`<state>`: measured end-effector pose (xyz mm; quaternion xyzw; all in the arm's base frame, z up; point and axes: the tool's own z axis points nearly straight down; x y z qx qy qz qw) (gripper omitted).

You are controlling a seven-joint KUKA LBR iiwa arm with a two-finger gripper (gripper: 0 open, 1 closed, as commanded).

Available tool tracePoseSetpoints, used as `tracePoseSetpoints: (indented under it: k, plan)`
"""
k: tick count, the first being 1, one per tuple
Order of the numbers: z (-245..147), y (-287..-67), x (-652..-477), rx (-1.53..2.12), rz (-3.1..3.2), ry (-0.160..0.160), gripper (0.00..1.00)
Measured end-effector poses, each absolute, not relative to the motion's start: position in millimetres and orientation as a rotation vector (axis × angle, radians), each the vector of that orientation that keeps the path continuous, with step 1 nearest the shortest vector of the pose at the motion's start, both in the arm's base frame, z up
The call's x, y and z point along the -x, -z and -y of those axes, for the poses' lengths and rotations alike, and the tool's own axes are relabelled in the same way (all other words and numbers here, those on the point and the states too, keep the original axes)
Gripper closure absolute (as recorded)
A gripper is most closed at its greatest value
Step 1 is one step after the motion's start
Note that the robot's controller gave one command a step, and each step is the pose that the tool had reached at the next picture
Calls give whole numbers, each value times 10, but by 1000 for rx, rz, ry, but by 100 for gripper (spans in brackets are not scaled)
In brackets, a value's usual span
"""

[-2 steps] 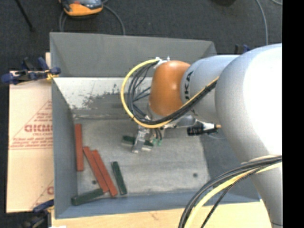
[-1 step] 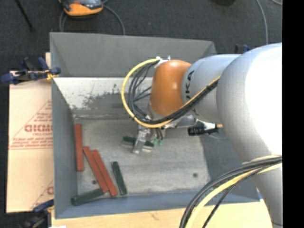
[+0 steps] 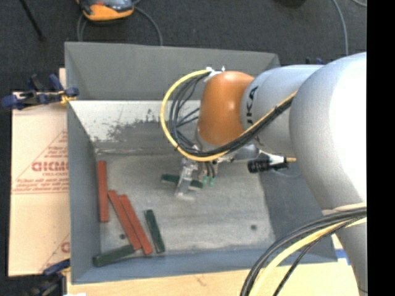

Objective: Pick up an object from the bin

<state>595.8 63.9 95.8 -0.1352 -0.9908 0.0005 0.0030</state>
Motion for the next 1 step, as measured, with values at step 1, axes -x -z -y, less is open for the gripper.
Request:
tracePoseSetpoints:
  k: [1]
  plan:
    - [-641, -1100, -5990, 425, 3119, 3, 100]
